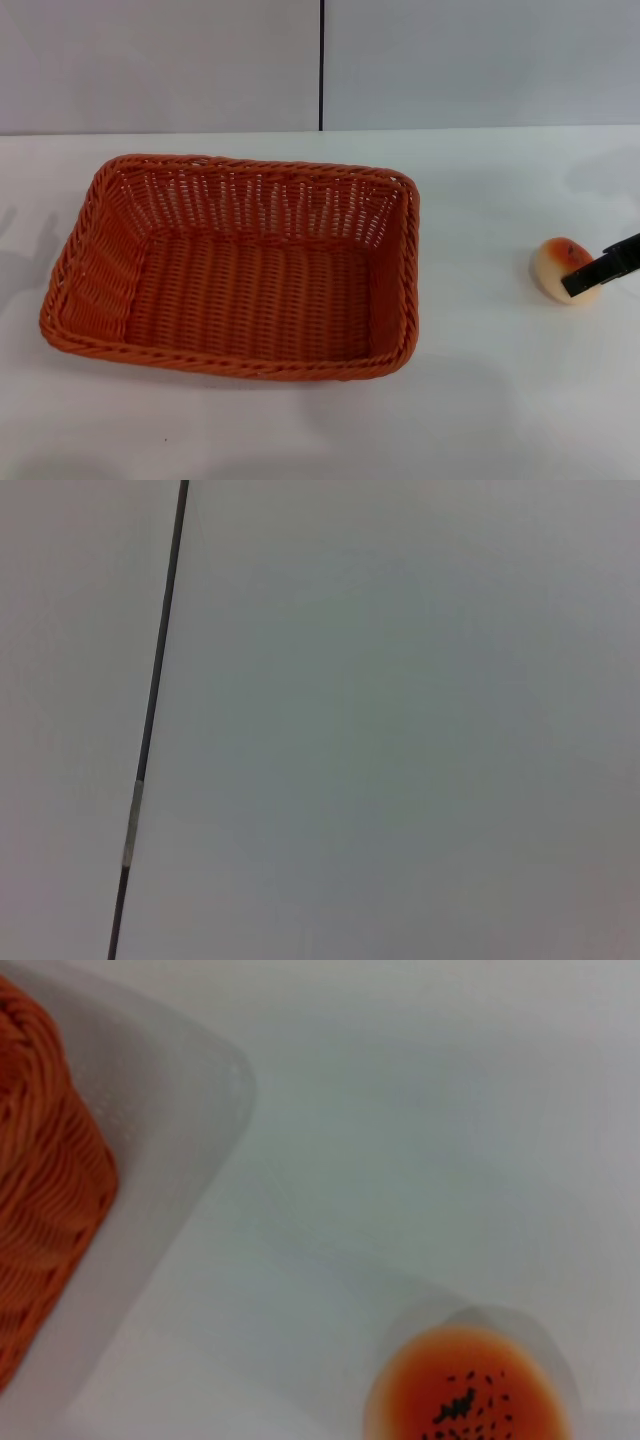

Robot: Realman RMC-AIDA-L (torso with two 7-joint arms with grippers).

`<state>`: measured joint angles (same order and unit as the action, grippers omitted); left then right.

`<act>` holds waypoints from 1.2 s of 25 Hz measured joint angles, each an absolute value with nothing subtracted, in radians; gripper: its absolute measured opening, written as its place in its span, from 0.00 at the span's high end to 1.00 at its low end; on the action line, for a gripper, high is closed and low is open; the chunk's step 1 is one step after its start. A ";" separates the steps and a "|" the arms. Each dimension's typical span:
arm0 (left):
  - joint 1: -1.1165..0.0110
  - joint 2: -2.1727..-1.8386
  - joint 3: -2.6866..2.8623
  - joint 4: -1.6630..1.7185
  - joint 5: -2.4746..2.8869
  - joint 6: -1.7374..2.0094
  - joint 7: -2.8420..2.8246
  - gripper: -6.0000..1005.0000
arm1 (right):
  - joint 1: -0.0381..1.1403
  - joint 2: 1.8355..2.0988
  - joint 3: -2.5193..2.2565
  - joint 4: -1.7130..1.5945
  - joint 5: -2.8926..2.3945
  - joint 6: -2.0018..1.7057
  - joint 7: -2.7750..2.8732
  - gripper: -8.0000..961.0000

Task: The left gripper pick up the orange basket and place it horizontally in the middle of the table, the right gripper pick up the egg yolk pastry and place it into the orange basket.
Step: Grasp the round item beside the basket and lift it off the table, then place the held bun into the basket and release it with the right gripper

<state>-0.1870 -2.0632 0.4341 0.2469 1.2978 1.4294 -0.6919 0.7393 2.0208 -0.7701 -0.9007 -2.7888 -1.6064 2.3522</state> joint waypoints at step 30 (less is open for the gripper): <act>-0.193 -2.062 0.428 0.244 1.298 1.411 -0.686 0.45 | 0.706 2.053 -0.871 -1.006 -2.555 -1.822 2.309 0.94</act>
